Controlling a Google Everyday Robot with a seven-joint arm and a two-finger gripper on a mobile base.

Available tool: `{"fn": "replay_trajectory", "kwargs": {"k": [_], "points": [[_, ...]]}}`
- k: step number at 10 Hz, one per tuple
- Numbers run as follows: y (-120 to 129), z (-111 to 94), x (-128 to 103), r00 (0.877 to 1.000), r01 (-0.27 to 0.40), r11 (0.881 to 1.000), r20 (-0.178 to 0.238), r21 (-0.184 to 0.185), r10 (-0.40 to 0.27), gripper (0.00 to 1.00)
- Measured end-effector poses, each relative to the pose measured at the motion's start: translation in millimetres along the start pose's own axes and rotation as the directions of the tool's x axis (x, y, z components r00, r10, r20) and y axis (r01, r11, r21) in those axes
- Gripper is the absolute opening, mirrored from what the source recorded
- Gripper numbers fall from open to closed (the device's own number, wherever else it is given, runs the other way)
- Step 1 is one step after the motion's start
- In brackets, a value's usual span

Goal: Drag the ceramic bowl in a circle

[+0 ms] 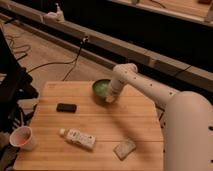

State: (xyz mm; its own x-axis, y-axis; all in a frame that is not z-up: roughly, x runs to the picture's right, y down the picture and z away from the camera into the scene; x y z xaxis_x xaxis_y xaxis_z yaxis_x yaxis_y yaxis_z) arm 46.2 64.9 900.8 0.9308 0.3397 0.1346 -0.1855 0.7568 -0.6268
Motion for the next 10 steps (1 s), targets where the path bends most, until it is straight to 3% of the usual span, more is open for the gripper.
{"fn": "replay_trajectory", "kwargs": {"k": [2, 5, 7, 10], "points": [[14, -23, 15, 0.999, -0.02, 1.0, -0.027, 0.016, 0.02, 0.0], [21, -39, 25, 0.998, -0.033, 0.999, -0.054, 0.027, 0.035, 0.0], [13, -27, 0, 0.999, -0.019, 1.0, -0.027, 0.015, 0.02, 0.0], [12, -15, -64, 0.996, 0.08, 0.997, 0.036, 0.005, -0.08, 0.0]]}}
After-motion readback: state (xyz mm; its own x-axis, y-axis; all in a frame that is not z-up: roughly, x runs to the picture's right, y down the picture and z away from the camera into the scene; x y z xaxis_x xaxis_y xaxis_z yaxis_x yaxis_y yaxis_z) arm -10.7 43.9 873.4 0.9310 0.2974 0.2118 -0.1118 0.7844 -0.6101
